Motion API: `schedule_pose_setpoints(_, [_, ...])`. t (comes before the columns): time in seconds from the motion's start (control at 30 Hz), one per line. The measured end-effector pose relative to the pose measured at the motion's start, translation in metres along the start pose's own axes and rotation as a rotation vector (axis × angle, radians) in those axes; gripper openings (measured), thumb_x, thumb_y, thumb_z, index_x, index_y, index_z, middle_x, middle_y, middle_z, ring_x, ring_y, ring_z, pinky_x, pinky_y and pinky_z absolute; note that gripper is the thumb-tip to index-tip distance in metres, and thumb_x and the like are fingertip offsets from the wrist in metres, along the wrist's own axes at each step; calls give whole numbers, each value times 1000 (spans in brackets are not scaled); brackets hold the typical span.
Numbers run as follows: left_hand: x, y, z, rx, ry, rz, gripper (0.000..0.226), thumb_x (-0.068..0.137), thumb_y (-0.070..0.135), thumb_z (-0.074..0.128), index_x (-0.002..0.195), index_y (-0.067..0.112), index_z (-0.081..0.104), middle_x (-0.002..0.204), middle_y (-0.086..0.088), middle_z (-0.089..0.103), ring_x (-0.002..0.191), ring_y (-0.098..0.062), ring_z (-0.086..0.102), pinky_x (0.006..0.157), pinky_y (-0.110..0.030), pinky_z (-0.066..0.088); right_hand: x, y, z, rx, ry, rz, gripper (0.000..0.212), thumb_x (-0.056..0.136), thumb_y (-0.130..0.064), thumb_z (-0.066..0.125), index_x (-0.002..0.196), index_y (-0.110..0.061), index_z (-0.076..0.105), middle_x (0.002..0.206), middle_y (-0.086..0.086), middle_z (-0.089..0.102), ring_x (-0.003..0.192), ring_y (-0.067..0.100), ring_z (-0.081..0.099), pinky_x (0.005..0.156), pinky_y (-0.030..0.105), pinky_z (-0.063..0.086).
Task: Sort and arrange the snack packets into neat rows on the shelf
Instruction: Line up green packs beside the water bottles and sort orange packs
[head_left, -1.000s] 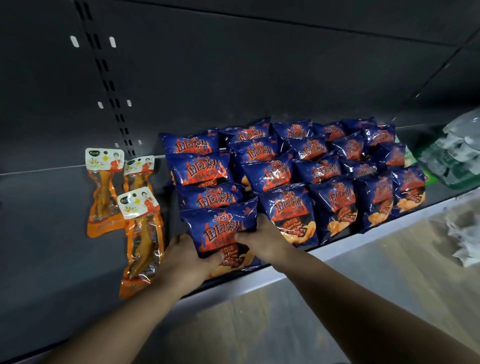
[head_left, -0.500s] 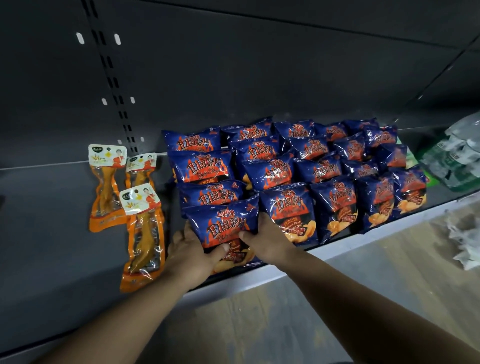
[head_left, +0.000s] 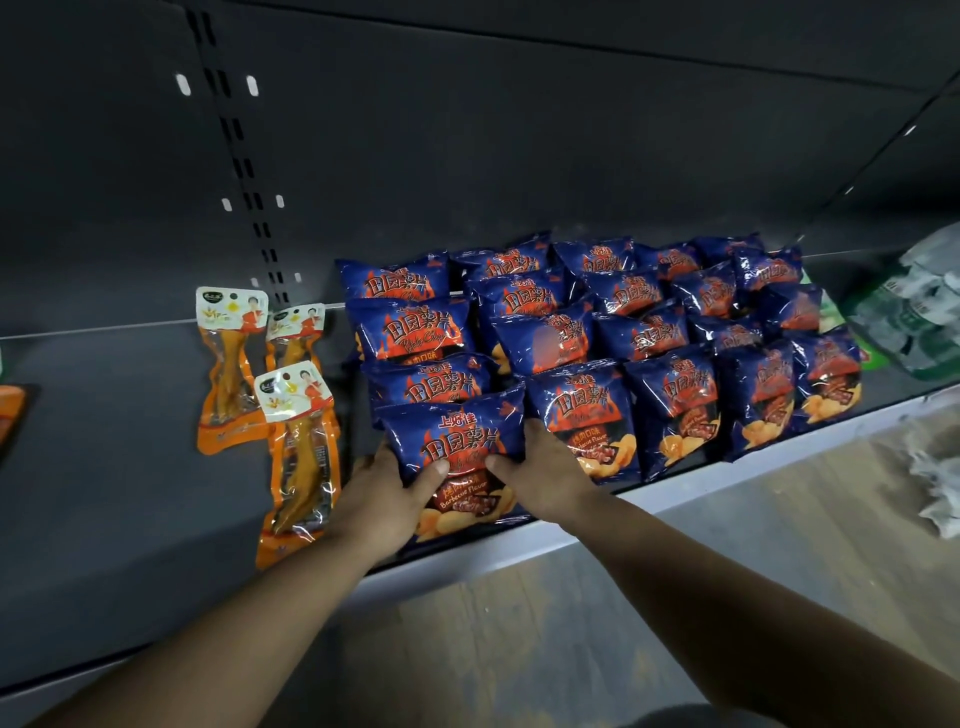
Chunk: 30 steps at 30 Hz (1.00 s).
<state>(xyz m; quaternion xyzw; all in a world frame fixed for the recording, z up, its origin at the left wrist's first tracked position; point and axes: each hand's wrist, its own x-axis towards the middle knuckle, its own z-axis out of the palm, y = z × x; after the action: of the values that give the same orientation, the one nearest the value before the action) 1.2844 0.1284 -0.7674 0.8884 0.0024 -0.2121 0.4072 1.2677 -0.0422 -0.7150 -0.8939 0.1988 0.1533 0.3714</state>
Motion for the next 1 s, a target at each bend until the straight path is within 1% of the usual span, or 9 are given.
schedule_pose_setpoints(0.17, [-2,2,0,-2,5,6,64,87,62,44,138,24,38,134,-6,51,118,-28,54,96,-42,47,-2,-1,-4,-25,57,-10,48,89,-27,65,126,-9,43,124,8,58,115,25,55,89,27,42])
schedule_pose_setpoints(0.4, [-5,8,-2,-19,60,37,73,89,59,42,148,20,22,140,-10,43,125,-30,47,101,-46,44,-4,0,-10,-146,158,-65,52,87,-34,64,128,-12,42,115,6,61,109,26,58,92,37,49])
schedule_pose_setpoints(0.5, [-8,11,-5,-15,80,38,75,90,59,41,150,21,18,142,-11,40,128,-31,43,103,-42,41,-6,-5,-12,-162,252,-123,51,88,-33,63,130,-11,44,116,5,55,107,23,55,81,26,42])
schedule_pose_setpoints(0.57, [-11,13,-9,-27,113,48,73,90,57,42,149,22,19,142,-10,41,128,-30,43,102,-39,40,-8,-13,-13,-129,315,-192,43,89,-30,63,126,-12,50,104,2,53,97,20,54,73,21,35])
schedule_pose_setpoints(0.63, [-14,14,-17,-41,163,54,71,91,55,43,150,22,19,146,-8,38,133,-28,38,104,-38,37,-11,-26,-11,-53,340,-282,32,89,-28,63,116,-12,57,93,0,55,88,17,55,71,21,37])
schedule_pose_setpoints(0.7, [-19,15,-29,-67,218,42,72,93,52,44,151,19,17,151,-9,32,138,-27,32,107,-39,33,-13,-44,-4,4,305,-363,18,89,-26,63,101,-14,63,85,-2,60,81,14,58,71,23,43])
schedule_pose_setpoints(0.77, [-22,13,-43,-86,268,43,66,94,48,45,148,16,26,148,-10,36,135,-27,36,107,-38,35,-13,-64,7,48,232,-414,10,88,-26,64,88,-15,64,77,-3,64,75,13,61,70,25,47])
schedule_pose_setpoints(0.9, [-29,0,-83,-52,330,-1,42,97,43,42,128,17,53,125,-7,60,117,-27,53,88,-30,42,-13,-105,37,-49,84,-500,29,91,-29,60,64,-24,51,59,-10,52,57,4,48,57,23,36])
schedule_pose_setpoints(1.0, [-37,-25,-115,-38,351,-53,39,98,40,42,127,18,56,120,-7,64,112,-26,57,88,-29,43,-16,-133,63,-114,-88,-510,33,95,-30,53,65,-14,55,65,3,55,63,16,52,61,33,41])
